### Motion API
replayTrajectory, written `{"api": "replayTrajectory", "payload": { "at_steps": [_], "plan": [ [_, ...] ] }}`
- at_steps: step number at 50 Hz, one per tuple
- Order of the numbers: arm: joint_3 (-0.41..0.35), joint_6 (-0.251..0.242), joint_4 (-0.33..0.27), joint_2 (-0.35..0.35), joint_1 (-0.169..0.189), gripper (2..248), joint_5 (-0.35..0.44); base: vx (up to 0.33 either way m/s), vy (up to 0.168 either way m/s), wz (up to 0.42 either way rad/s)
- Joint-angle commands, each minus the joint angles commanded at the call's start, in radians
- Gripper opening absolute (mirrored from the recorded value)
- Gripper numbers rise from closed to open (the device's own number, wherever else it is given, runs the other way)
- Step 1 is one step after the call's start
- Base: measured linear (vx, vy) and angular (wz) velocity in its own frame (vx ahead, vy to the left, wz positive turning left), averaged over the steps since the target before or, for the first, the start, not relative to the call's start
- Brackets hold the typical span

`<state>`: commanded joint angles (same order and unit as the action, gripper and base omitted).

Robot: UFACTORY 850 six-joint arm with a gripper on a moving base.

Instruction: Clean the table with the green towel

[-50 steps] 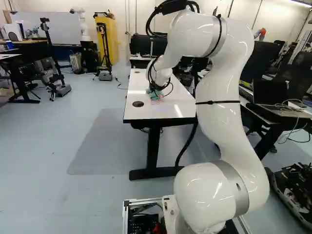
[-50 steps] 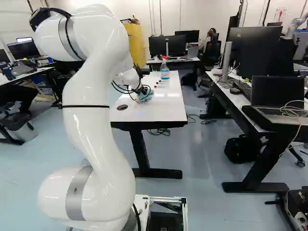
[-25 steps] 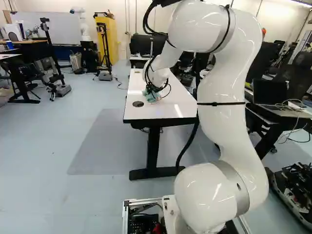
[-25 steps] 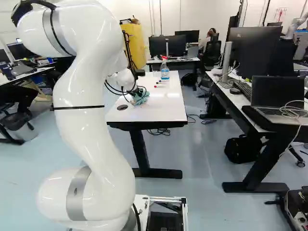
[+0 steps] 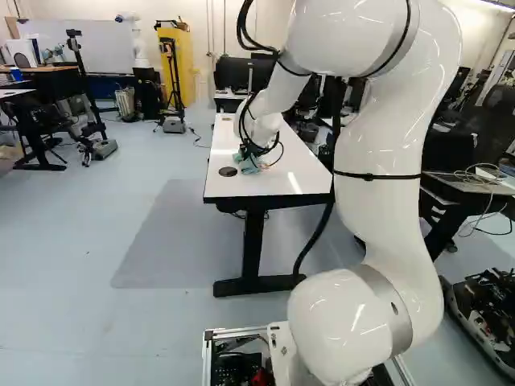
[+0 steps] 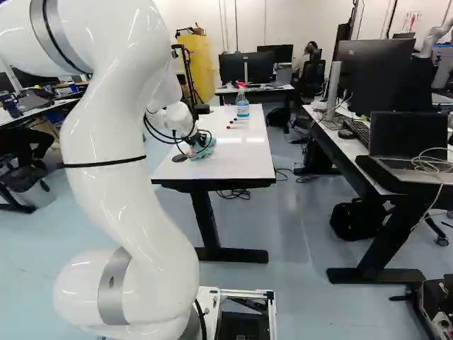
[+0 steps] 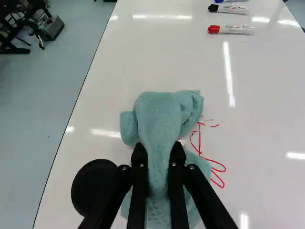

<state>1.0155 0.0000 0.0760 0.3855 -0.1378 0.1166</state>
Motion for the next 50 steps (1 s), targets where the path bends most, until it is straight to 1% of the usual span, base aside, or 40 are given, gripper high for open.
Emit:
{"api": "replayTrajectory", "payload": {
  "at_steps": [12,28,38,50],
  "plan": [
    [-0.059,0.000,0.000,-0.047,0.016,48,0.000,0.000,0.000,0.000],
    [-0.116,0.000,0.000,-0.093,0.059,48,0.000,0.000,0.000,0.000],
    [-0.131,0.000,0.000,-0.106,0.089,48,0.000,0.000,0.000,0.000],
    [-0.128,0.000,0.000,-0.103,0.126,48,0.000,0.000,0.000,0.000]
  ]
}}
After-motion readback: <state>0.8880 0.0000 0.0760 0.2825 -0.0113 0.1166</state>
